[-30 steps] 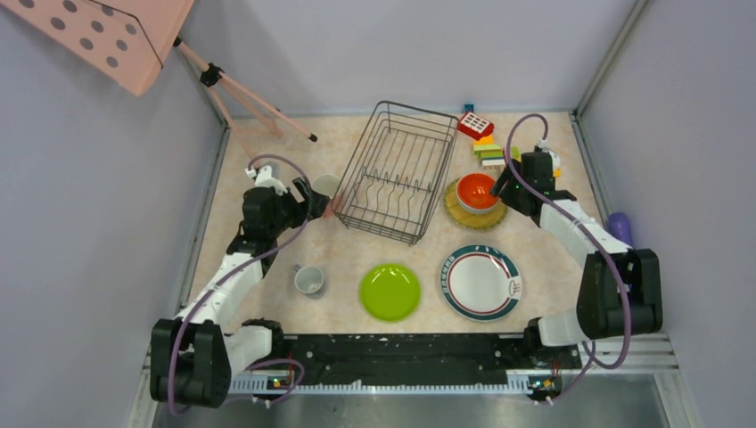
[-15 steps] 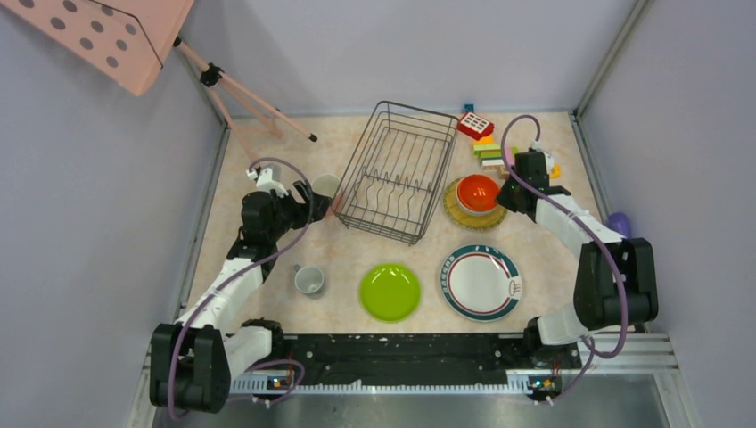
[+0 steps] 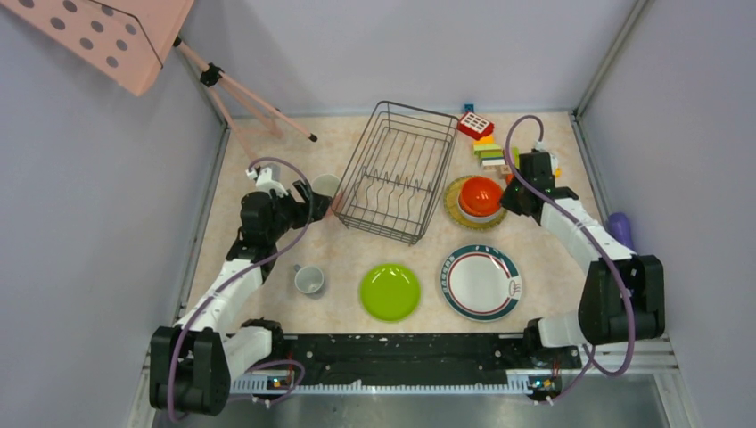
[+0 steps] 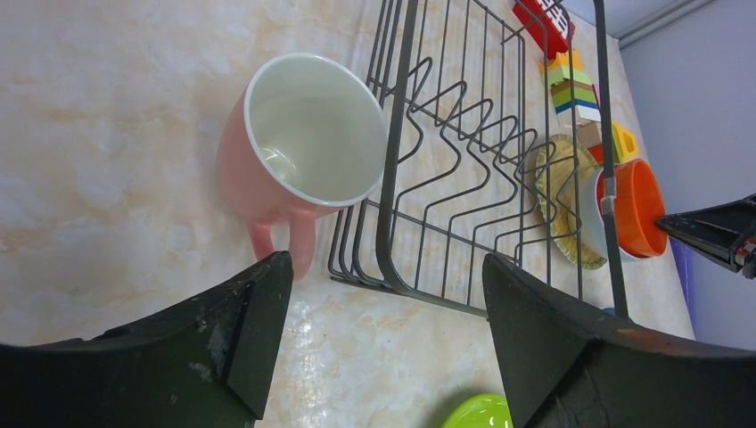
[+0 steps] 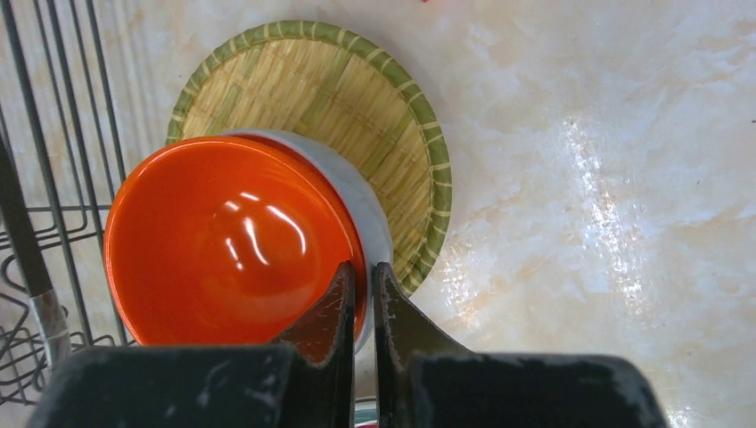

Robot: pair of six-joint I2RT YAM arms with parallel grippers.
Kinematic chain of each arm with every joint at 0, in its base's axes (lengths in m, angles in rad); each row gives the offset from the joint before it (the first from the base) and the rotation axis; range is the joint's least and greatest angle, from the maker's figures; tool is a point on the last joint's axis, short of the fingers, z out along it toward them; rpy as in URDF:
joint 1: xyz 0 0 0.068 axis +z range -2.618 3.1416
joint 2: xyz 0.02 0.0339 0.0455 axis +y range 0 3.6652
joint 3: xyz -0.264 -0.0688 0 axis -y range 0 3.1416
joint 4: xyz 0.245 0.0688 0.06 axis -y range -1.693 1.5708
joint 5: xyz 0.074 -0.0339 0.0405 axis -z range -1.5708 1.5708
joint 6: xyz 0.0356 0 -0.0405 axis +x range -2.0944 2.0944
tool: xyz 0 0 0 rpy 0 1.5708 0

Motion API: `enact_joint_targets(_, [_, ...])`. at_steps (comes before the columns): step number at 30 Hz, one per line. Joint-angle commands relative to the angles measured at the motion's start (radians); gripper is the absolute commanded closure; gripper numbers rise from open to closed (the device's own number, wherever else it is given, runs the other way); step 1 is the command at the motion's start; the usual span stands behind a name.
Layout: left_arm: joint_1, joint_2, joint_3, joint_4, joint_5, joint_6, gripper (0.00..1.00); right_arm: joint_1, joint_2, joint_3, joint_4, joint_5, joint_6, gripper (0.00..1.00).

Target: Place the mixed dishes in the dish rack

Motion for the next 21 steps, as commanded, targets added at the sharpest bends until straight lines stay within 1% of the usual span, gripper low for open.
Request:
enact_joint_targets(1, [0.0, -0.023, -0.004, 0.047, 0.017, 0.011, 0.17, 0.013, -0.08, 0.081, 0.049, -0.032, 0.003, 1.0])
enact_joint_targets(4, [0.0, -0.023, -0.004, 0.047, 0.019, 0.011, 0.17, 0.012, -0.071, 0.063, 0.054, -0.066, 0.03, 1.0])
enact_joint_targets(6, [0.0, -0.023, -0.006, 0.046, 0.018, 0.011, 0.17, 0.003, -0.067, 0.032, 0.088, -0.12, 0.058, 1.0])
enact_joint_targets(9, [0.0, -0.024, -0.004, 0.05, 0.021, 0.011, 0.17, -0.016, -0.098, -0.062, 0.219, -0.259, 0.102, 1.0])
enact_joint_targets(12, [-0.009, -0.012, -0.004, 0.079, 0.068, 0.01, 0.17, -0.026, -0.134, -0.141, 0.33, -0.322, 0.137, 1.0])
enact_joint_targets(15, [-0.06, 0.019, 0.033, 0.096, 0.116, 0.002, 0.18, -0.026, -0.153, -0.17, 0.353, -0.345, 0.142, 1.0])
enact_joint_targets(19, [-0.156, 0.033, 0.127, 0.013, 0.091, 0.027, 0.18, -0.031, -0.184, -0.173, 0.347, -0.351, 0.127, 1.0])
enact_joint_targets(21, [-0.173, 0.018, 0.154, -0.016, 0.09, 0.023, 0.18, -0.032, -0.217, -0.171, 0.345, -0.352, 0.117, 1.0])
